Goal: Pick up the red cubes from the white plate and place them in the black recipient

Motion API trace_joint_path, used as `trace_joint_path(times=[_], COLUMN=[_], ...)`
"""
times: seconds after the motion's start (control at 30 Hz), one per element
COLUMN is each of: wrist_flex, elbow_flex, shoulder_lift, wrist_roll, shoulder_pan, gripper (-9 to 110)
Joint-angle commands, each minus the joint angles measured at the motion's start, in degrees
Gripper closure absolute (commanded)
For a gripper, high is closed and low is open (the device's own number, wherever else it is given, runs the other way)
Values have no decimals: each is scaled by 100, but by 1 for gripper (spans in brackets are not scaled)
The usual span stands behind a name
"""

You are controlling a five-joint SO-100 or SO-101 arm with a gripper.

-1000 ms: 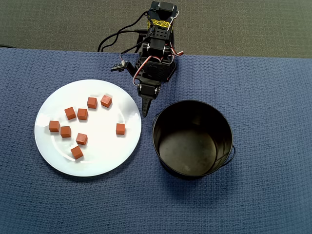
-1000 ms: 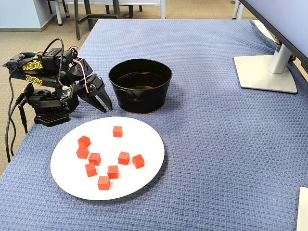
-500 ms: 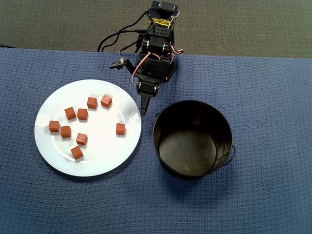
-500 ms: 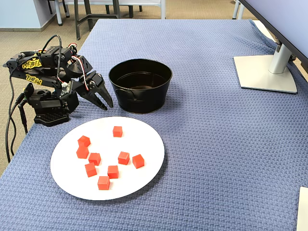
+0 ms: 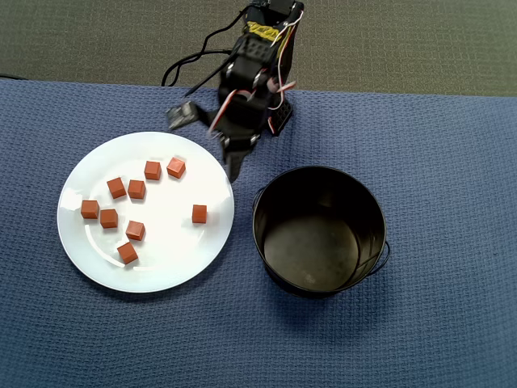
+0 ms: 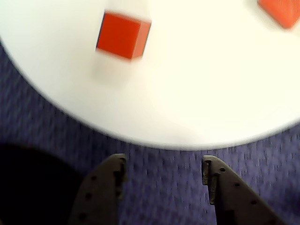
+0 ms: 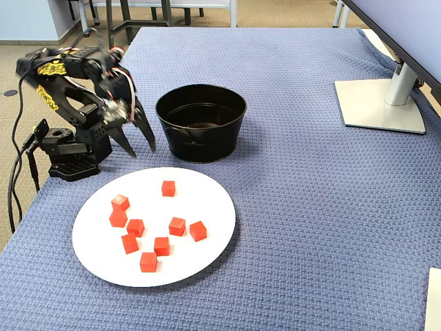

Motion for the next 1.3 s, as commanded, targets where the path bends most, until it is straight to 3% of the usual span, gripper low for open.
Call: trace_joint_path(times=[0.0,0.43,1.27], wrist_flex=[-756,-1301,-2118], elbow_flex=[-773,-1679,-2092], shoulder_lift=[-1169,-3067,-4386], wrist_roll=[-457,-782,290], shoulder_pan=[650,791,396], gripper=[82,79,89])
